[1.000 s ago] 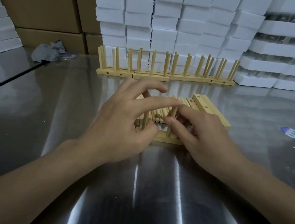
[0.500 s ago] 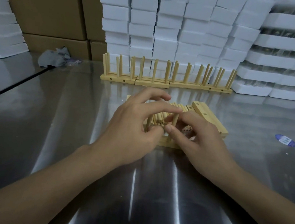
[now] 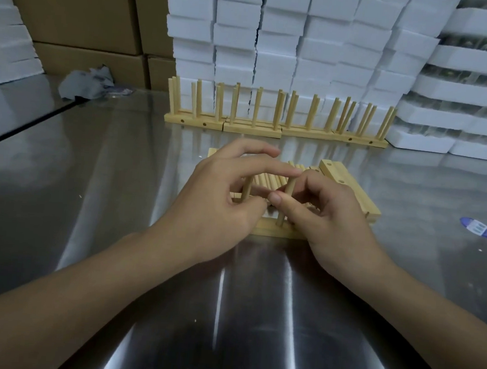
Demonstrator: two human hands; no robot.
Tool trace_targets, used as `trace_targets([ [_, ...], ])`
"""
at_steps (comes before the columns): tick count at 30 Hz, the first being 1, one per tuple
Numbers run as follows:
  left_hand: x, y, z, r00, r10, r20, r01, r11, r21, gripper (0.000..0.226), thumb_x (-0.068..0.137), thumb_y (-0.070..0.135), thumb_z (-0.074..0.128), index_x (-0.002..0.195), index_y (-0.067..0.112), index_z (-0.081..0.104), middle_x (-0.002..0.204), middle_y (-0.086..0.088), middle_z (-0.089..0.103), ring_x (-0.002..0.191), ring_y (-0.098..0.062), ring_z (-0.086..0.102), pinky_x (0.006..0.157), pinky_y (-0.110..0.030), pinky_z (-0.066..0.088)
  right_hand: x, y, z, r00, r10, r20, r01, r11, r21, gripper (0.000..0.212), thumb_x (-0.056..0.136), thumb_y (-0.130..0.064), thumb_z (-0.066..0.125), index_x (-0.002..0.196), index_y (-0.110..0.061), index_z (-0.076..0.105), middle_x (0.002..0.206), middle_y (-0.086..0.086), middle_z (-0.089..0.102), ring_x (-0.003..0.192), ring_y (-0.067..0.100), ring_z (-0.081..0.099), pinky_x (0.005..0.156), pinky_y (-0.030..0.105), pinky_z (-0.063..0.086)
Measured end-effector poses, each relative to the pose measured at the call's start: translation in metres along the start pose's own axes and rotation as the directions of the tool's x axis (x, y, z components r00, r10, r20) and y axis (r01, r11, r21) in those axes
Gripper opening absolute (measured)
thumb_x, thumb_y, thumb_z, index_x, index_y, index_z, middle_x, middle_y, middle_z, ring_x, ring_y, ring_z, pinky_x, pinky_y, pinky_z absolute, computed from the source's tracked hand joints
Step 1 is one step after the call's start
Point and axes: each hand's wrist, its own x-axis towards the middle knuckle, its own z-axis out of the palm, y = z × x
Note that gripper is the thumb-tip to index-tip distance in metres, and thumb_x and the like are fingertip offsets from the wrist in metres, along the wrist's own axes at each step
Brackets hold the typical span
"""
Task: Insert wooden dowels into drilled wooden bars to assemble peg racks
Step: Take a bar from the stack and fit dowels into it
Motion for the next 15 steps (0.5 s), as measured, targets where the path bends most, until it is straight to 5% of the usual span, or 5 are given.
trace_targets([
  [5,-0.001,0.000,-0.005,0.999,0.020,0.040,-0.024,0.993,0.116,0.053,0.085,0.008,0.059,0.123,0.040,0.076,0.133,0.018,0.057,0.097,-0.022,0.072,0.062,-0.035,0.060,-0.005,-0.003,-0.008,0.999,0.031,0.027,-0.033,0.998,0.058,0.014,0.099,-0.039,0.069,0.096,-0.025,0.071,0.093,-0.001,0.073,0.093,0.018,0.070,0.081,0.035,0.056],
  [8,0.000,-0.005,-0.012,0.995,0.049,0.090,-0.063,0.985,0.161,0.056,0.084,0.007,0.063,0.126,0.043,0.075,0.129,0.019,0.057,0.086,-0.024,0.071,0.060,-0.019,0.049,-0.003,0.000,-0.022,0.991,0.075,-0.106,-0.065,0.993,0.096,0.015,0.094,-0.037,0.060,0.099,-0.029,0.072,0.096,-0.002,0.073,0.088,0.012,0.069,0.073,0.030,0.050],
  [11,0.002,-0.013,-0.021,0.987,0.093,0.131,-0.114,0.980,0.161,0.059,0.083,0.006,0.065,0.129,0.043,0.072,0.123,0.012,0.063,0.079,-0.026,0.067,0.059,-0.018,0.045,-0.001,0.009,-0.032,0.980,0.060,-0.187,-0.072,0.996,-0.057,0.018,0.100,-0.019,0.060,0.096,-0.034,0.069,0.096,-0.010,0.069,0.077,0.007,0.063,0.066,0.021,0.048],
  [15,0.005,-0.019,-0.027,0.977,0.139,0.163,-0.174,0.959,0.225,0.057,0.090,0.011,0.066,0.134,0.046,0.068,0.117,0.009,0.068,0.077,-0.024,0.059,0.058,-0.022,0.047,0.002,0.019,-0.031,0.969,0.004,-0.248,-0.075,0.957,-0.279,0.021,0.097,-0.015,0.064,0.095,-0.035,0.068,0.100,-0.019,0.066,0.102,0.007,0.060,0.086,0.028,0.046],
])
